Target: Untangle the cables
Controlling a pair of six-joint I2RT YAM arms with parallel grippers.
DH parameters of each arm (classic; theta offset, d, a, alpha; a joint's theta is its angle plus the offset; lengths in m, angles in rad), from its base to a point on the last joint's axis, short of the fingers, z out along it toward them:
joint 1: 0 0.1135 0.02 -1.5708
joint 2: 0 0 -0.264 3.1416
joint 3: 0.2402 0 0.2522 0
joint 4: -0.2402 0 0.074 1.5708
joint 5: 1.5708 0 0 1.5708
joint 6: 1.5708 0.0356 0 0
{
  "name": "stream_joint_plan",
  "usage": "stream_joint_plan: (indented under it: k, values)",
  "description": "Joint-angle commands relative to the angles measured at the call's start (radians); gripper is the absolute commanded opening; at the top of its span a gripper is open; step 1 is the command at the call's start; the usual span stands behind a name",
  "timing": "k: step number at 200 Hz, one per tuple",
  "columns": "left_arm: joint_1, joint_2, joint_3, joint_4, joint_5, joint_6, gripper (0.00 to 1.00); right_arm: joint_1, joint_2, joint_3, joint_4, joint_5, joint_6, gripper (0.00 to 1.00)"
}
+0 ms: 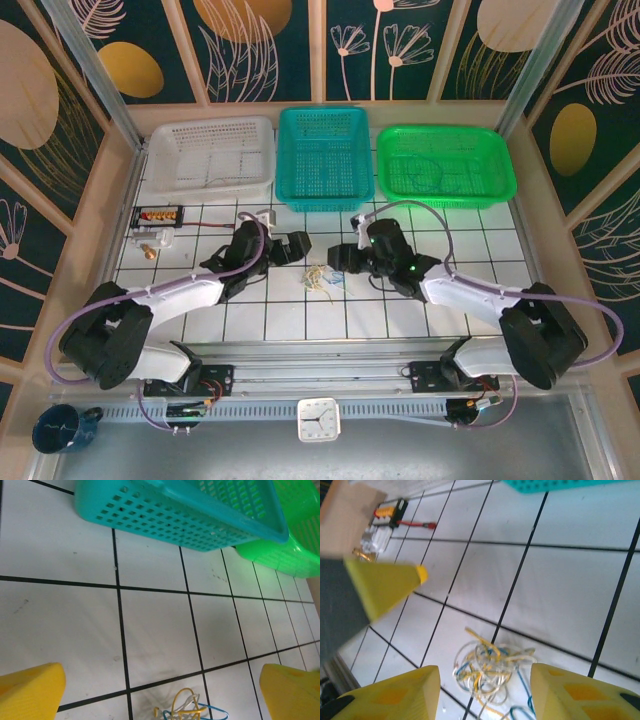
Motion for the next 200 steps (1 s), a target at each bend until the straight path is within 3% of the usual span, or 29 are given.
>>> stream_joint_plan:
  k: [1, 58, 111, 131, 200]
  values:
    - [0.022, -0.031, -0.007, 0.014, 0.05, -0.029, 0.99, 0.038, -0.066, -0.033, -0.051, 0.078, -0.004, 0.5]
    - [0.028, -0.081, 0.058, -0.026, 0.044, 0.02, 0.99, 0.091, -0.102, -0.134, -0.04, 0.093, 0.065, 0.4]
    - [0.029, -0.062, 0.237, -0.143, 0.083, 0.107, 0.99, 0.137, -0.03, -0.16, 0.029, 0.145, 0.082, 0.4]
    - [0.028, -0.035, 0.276, -0.151, 0.108, 0.117, 0.99, 0.127, 0.024, -0.114, 0.025, 0.211, 0.048, 0.38]
    - [0.028, 0.003, 0.267, -0.143, 0.139, 0.131, 0.99, 0.009, 0.247, 0.045, 0.096, 0.211, -0.008, 0.29]
